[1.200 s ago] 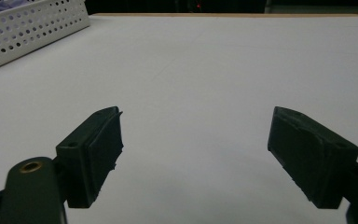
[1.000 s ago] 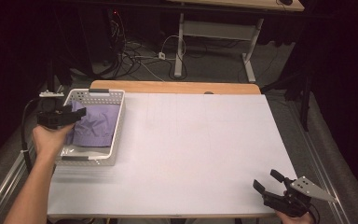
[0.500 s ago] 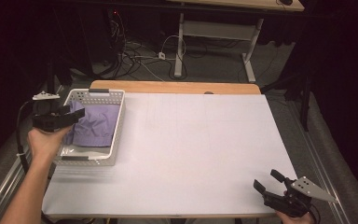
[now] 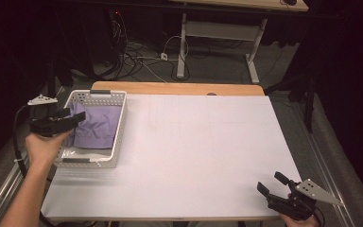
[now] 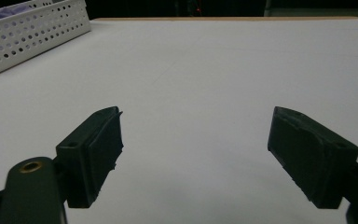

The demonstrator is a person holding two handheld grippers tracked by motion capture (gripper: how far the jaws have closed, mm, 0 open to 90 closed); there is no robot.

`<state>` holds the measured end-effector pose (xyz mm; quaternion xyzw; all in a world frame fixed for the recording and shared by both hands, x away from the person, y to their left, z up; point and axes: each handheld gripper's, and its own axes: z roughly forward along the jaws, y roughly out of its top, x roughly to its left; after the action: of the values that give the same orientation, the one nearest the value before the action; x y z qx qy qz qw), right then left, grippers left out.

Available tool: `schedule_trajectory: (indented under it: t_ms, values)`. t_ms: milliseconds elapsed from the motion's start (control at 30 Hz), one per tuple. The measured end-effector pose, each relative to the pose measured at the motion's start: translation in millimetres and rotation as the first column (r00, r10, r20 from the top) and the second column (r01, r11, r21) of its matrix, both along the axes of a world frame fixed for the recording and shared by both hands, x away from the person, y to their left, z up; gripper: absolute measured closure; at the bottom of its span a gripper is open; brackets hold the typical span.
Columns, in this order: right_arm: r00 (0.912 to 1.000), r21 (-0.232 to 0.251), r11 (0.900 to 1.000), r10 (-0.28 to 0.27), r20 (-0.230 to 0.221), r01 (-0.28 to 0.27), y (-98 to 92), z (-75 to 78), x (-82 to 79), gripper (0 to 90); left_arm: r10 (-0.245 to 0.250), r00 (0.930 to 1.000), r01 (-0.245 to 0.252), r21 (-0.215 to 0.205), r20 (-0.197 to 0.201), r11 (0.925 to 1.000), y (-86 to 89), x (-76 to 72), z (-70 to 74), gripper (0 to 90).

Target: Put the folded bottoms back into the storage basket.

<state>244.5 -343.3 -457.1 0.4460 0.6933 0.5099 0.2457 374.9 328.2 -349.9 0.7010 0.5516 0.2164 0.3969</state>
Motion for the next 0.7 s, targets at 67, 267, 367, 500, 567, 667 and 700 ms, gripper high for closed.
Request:
schedule_trajectory:
  t_ms: [67,267,367,500,567,667,700]
  values:
    - [1.0,0.0,1.0,0.001,0.0,-0.001,-0.1,0.0,0.0,18.2,-0.001,1.0,0.001,-0.005,0.008,1.0,0.7,-2.1,0.8,36.3]
    - [1.0,0.001,1.0,0.0,0.0,0.0,-0.3,-0.1,0.0,18.2,0.0,0.9998,0.001,-0.013,0.017,0.9999,3.9,-8.1,2.0,36.1]
    - [1.0,0.001,1.0,0.0,0.001,0.0,-0.3,-0.1,0.0,18.2,0.001,0.9998,-0.001,-0.018,0.021,0.9998,5.6,-10.8,1.8,35.7]
    - [1.0,0.001,1.0,-0.002,0.0,0.002,-0.3,-0.1,0.1,18.2,0.001,0.9997,0.0,-0.022,0.026,0.9998,7.5,-14.2,1.3,35.7]
    - [1.0,0.001,1.0,0.0,0.001,0.0,-0.3,-0.1,0.1,18.2,0.0,0.9996,0.0,-0.024,0.03,0.9997,8.4,-16.2,1.4,35.7]
    - [1.0,0.002,1.0,-0.001,0.001,0.001,-0.4,0.0,-0.1,18.2,0.002,0.9991,-0.001,-0.029,0.041,0.9996,9.9,-20.0,1.4,35.7]
    - [1.0,0.002,1.0,-0.001,0.001,0.001,-0.4,0.0,-0.1,18.3,0.005,0.9988,-0.003,-0.033,0.049,0.9994,10.7,-21.4,1.4,35.7]
